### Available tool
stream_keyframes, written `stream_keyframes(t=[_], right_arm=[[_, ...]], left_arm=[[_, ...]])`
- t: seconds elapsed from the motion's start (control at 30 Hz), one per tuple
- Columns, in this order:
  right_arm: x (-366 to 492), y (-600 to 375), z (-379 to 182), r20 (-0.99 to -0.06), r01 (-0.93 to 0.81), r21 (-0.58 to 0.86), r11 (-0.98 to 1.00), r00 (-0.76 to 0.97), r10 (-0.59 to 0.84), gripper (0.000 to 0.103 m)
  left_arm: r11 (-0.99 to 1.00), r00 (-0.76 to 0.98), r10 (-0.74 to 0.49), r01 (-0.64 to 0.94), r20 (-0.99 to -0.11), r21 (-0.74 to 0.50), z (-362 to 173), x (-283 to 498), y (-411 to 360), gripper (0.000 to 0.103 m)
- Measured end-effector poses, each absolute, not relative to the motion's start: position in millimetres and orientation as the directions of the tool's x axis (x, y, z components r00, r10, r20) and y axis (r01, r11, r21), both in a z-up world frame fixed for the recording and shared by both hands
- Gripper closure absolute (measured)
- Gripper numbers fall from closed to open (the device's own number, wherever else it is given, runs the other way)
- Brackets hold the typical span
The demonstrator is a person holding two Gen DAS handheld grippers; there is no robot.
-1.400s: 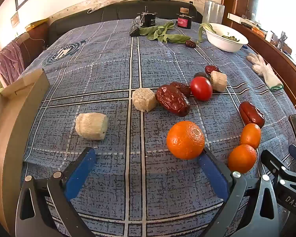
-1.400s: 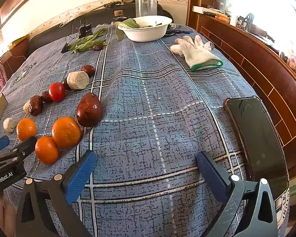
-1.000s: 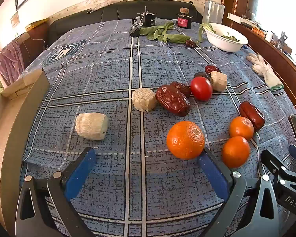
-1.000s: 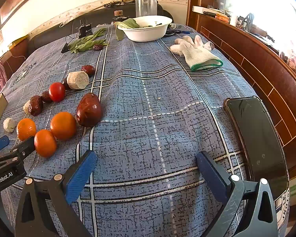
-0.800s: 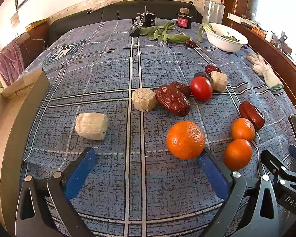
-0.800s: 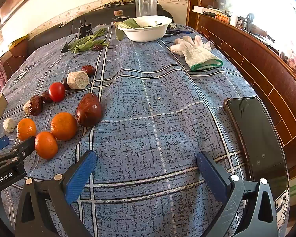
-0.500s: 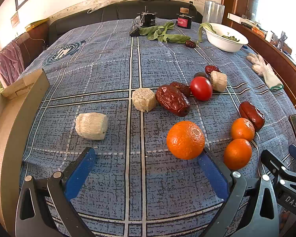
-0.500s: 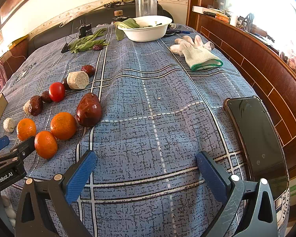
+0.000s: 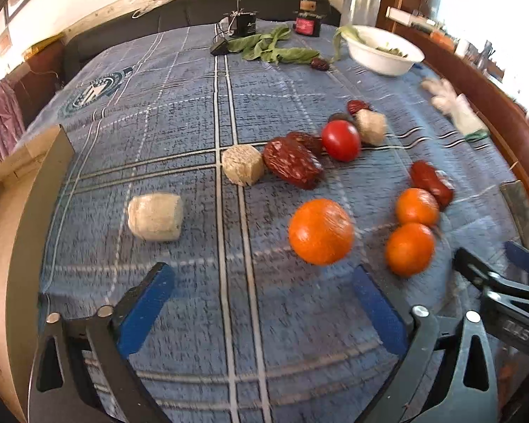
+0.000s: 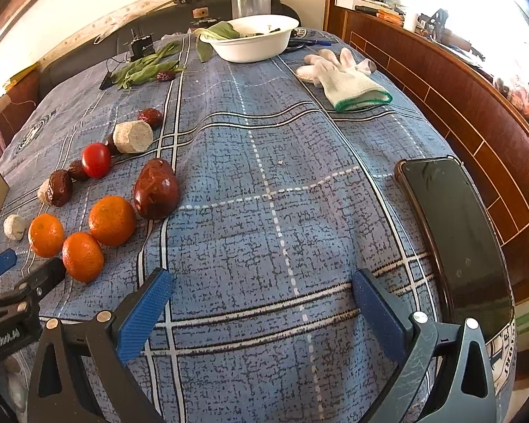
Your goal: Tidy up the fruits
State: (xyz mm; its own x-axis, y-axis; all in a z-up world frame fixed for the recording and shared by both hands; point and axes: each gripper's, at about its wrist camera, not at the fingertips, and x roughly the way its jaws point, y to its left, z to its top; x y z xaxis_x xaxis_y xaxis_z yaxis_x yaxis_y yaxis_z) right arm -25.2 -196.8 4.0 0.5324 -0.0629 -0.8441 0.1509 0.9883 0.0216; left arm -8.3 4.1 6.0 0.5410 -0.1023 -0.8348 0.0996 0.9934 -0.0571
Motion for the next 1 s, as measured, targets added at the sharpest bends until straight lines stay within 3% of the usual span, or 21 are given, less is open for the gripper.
stream_keyframes(t=[0.07,0.23,0.5,0.7,1.0], right_arm=[[-31,-197,5,-0.846,0.159,0.021,0.987,0.528,-0.067,0.000],[-62,-200,23,-0.808,0.210,0.098,0.973,0.587,-0.046,0.000],[-102,-161,44,-0.727,0.178,0.030,0.984,0.679,-0.100,0.000],[-118,-130,65,-0.652,0.079,-0.007,0.997,0.755,-0.064,0.000],[-129,-113,71,-0.615,0.011,0.016,1.000,0.788,0.001,0.000]], left_arm=[[0.988,0.550,-0.151,0.104,-0.821,-0.112,14,-18,8,0.018],[0.988,0.675,-0.154,0.087,-0.722,-0.130,54,-59,27,0.018],[0.995,0.810,-0.046,-0.014,-0.584,-0.098,100,-109,65,0.018],[0.998,0.844,-0.002,-0.036,-0.536,-0.060,112,-130,76,0.018],[0.995,0.838,-0.006,-0.050,-0.546,-0.087,110,-138,93,0.018]])
